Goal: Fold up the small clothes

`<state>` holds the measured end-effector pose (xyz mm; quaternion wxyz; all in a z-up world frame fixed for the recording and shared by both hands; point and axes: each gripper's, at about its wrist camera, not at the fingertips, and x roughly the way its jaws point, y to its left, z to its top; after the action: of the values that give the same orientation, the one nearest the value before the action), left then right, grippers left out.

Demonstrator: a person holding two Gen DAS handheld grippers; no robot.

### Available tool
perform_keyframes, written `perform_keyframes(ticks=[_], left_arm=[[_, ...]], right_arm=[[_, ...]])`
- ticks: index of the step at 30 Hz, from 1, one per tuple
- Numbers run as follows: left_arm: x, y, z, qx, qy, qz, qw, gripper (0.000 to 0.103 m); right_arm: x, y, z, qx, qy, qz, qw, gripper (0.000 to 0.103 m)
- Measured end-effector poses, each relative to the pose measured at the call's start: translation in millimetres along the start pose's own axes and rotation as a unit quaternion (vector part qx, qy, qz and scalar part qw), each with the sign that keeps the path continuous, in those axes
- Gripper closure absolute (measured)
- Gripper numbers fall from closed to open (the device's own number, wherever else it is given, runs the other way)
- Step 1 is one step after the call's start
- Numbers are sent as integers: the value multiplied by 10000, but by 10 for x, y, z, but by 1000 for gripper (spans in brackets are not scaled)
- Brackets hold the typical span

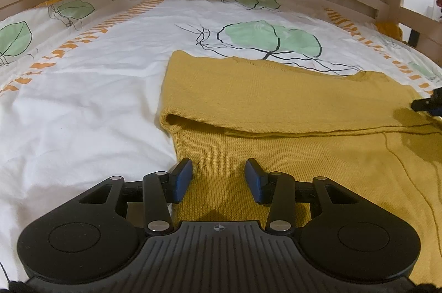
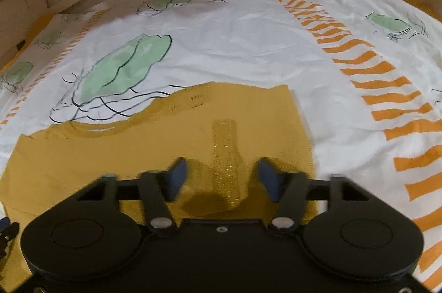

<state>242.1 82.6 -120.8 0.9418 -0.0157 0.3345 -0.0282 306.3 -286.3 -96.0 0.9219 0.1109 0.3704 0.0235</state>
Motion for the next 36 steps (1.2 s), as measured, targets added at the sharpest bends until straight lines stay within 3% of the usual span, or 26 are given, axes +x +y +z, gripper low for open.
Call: perform_keyframes(ticks=[1,3,6,8,12,15,20,22,28,36], left_arm=[[0,0,0,0,0,1,10000,60],[0,-1,0,1,2,3,10000,60],[0,-2,0,0,1,3,10000,60],[1,-2,-1,0,1,4,10000,60],[1,-3,0,-2,0,5,10000,60],[1,-4,-1,-1,-1,6,10000,60],[3,-4,-2,2,-2,11,10000,60],[2,-6,-2,0,-2,10,10000,60],[-7,-31,11,66,21,72,10000,60],[3,-68,59,171,163,137,9996,60]], right_arm=[[-5,8,9,2,18,76,10000,86],[-56,86,35,-198,-66,110,9997,88],[-180,185,101,-579,-348,-113,9977,89],[-204,130,163,-498,-396,-233,9977,89],[-118,8,180,-430,-242,-546,9973,89],[2,-61,119,-320,8,-540,9980,89],[39,-88,51,-187,80,-556,9982,78],[-21,-105,56,-111,76,-537,9985,60],[-383,-149,-46,250,-4,-349,9991,52],[-791,-88,-497,199,274,-203,9992,51]])
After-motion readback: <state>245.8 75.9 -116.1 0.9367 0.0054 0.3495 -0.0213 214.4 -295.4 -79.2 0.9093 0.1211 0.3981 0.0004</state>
